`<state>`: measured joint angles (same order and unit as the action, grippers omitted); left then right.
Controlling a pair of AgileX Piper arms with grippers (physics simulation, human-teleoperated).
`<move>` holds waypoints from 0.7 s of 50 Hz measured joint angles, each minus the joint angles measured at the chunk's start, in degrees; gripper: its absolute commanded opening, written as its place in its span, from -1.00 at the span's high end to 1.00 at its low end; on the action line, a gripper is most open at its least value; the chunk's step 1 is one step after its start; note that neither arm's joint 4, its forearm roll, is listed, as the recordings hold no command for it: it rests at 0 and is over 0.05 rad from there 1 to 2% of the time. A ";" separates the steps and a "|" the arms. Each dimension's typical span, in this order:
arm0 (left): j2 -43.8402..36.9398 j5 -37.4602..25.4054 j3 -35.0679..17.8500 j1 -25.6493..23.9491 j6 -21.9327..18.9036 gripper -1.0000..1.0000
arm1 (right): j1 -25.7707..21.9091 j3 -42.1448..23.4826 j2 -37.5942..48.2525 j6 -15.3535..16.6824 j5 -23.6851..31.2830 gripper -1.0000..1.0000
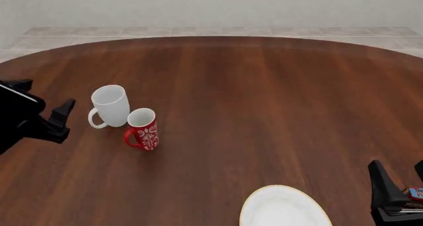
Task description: Put the white mug on the plate.
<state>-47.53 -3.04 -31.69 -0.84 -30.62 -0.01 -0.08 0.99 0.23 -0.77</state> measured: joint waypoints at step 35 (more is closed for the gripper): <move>-17.51 -1.00 -6.79 3.73 -8.01 -1.00 | -0.01 0.06 0.38 0.01 -0.44 -1.00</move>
<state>-65.04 -4.04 -38.49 2.89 -38.64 -0.01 -0.02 1.37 0.24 -1.21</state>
